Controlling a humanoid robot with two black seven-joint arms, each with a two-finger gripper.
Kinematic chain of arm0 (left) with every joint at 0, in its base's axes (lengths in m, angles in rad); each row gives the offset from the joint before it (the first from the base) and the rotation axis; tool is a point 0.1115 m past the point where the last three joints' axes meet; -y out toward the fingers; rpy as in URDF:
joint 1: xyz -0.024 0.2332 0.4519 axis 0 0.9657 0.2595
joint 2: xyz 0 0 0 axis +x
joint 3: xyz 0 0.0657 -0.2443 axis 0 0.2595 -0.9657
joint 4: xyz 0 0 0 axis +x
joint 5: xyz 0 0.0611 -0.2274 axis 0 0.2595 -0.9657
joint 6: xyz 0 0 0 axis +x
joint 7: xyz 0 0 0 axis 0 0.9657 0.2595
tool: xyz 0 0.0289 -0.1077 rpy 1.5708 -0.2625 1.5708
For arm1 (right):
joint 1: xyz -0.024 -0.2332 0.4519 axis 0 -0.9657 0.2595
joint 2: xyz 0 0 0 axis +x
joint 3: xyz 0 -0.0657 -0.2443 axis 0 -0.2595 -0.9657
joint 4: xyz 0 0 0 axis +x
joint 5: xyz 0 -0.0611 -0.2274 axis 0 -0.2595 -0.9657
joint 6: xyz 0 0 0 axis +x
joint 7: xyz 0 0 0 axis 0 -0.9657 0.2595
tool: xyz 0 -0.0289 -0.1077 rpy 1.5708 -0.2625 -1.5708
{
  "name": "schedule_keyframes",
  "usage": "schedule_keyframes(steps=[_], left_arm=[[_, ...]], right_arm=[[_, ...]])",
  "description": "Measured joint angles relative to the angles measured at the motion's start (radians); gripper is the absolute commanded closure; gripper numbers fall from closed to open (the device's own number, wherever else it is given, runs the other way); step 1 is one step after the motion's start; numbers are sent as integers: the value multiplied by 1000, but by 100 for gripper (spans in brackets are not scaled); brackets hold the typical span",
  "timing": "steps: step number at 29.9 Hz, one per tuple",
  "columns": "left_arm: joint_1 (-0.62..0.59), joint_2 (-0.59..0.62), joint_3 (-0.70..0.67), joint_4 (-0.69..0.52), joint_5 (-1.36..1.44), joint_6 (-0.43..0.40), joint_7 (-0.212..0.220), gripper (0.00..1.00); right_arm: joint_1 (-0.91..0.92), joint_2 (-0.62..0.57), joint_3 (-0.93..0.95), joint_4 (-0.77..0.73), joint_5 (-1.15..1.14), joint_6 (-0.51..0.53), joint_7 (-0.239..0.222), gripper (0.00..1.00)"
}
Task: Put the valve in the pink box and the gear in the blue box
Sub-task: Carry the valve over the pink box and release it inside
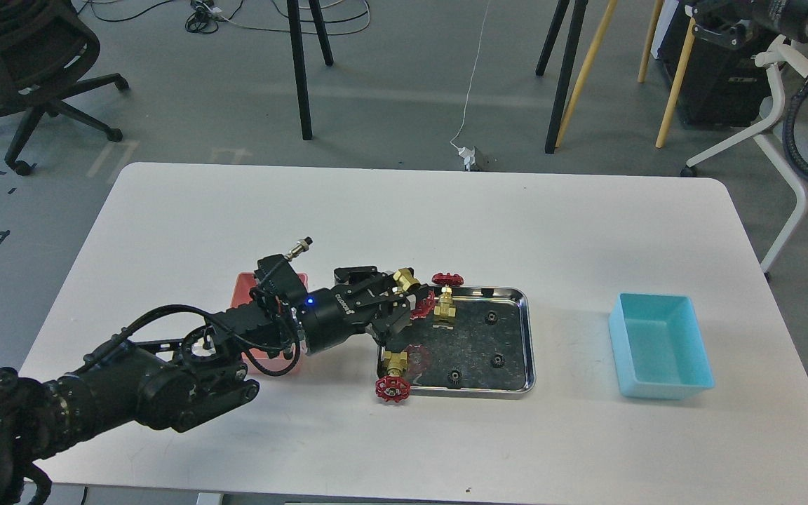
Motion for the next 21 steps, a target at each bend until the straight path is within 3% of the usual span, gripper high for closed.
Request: schedule_keyframes(steps=[11,21], left_arm=[[20,362,-57,-194,-22,0,0,88],[131,391,-50,-139,53,0,0,87]], right_arm=[[1,14,0,-1,-1,-4,2,1],[1,34,0,-27,-2,-6,2,1]])
